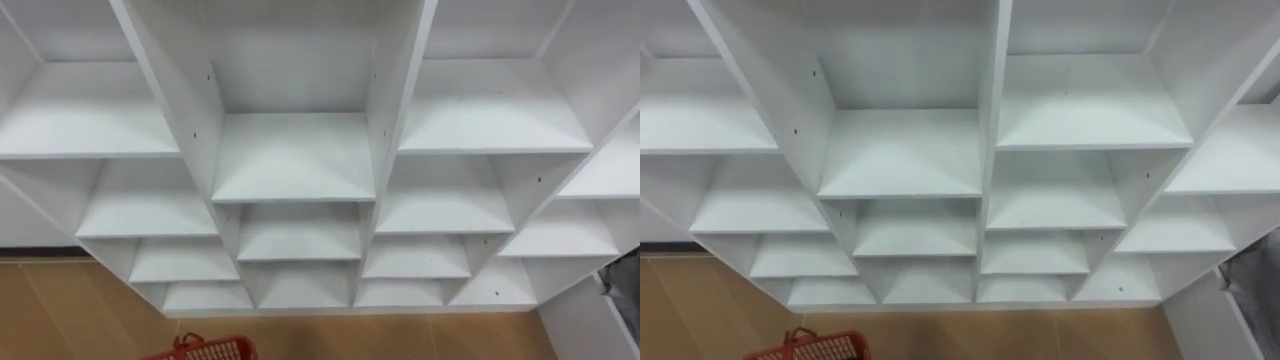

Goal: Collect fruits from the closet

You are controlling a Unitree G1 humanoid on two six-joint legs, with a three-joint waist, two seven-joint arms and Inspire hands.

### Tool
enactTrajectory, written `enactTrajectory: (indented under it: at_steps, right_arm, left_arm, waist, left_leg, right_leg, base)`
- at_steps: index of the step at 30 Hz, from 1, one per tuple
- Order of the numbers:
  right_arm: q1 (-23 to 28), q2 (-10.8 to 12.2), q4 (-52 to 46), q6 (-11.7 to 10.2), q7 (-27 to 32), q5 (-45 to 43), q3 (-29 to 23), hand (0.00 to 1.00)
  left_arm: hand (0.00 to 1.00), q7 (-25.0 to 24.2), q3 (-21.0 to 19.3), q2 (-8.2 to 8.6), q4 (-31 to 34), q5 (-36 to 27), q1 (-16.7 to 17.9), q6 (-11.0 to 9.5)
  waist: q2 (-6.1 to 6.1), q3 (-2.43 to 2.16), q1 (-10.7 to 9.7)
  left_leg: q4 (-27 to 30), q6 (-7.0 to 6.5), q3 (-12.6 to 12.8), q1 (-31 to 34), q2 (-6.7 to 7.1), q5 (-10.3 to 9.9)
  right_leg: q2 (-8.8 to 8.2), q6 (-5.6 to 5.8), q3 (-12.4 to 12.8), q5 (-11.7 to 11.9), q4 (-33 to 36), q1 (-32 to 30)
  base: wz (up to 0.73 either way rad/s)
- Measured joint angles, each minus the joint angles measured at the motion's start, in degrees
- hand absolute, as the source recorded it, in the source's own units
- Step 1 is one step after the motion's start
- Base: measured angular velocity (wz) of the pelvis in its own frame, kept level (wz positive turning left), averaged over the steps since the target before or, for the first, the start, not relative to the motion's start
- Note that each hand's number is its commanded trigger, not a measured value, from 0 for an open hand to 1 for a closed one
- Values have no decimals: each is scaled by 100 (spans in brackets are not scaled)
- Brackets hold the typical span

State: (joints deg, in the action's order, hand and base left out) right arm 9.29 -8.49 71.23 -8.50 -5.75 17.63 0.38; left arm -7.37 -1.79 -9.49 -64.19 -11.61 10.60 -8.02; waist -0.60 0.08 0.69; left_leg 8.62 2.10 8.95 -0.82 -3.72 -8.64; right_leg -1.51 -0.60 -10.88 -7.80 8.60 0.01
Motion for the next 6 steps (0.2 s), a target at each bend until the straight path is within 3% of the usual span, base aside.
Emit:
enactTrajectory:
  at_steps: [6]
  right_arm:
    - [-141,-9,289,258,-313,185,-185,0]
  left_arm:
    - [100,-37,-44,-5,-6,14,-47,222]
  waist:
    - [15,15,-44]
  left_leg:
    - [7,-19,-26,-225,36,-48]
  right_leg:
    - [-33,43,-4,-98,-1,203]
  base:
    - [3]
